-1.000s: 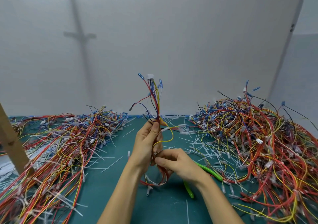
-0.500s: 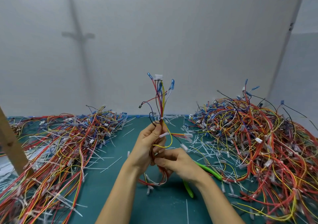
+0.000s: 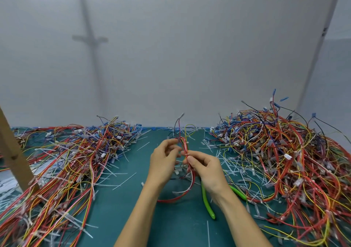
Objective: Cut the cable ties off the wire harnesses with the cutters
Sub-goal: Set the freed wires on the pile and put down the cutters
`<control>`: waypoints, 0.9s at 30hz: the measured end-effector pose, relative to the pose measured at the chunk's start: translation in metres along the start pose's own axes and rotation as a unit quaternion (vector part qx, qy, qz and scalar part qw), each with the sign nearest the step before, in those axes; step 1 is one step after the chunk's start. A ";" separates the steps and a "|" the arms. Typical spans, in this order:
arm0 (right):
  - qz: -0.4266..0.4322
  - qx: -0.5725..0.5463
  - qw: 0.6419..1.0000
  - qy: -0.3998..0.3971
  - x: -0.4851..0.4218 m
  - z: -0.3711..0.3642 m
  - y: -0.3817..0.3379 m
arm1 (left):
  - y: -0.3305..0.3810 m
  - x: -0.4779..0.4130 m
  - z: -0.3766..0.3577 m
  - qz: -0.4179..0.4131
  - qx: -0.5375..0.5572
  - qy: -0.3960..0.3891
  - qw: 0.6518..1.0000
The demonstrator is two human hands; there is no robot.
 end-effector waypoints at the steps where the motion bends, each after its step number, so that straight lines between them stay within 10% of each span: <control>1: -0.004 -0.013 1.000 0.015 -0.001 0.004 0.001 | -0.003 0.000 0.002 0.005 -0.028 -0.001 1.000; 8: -0.027 -0.150 0.986 0.074 -0.006 0.024 0.001 | -0.005 0.019 -0.039 -0.020 -0.066 -0.257 0.964; 22: -0.061 -0.182 0.978 0.075 -0.003 0.029 0.001 | -0.016 0.015 -0.016 0.025 -0.040 -0.293 0.955; 27: -0.086 -0.176 0.977 0.088 -0.002 0.028 0.007 | -0.001 0.008 -0.010 0.019 0.019 -0.173 0.985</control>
Point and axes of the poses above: each hand's wrist, its own x-axis away from the middle knuckle, its own z-axis out of the back of the hand, y = z × x, the point moved 9 cm from there along -x, towards the middle knuckle, and after that the axes turned 12 degrees about -x, right-handed, at the moved point
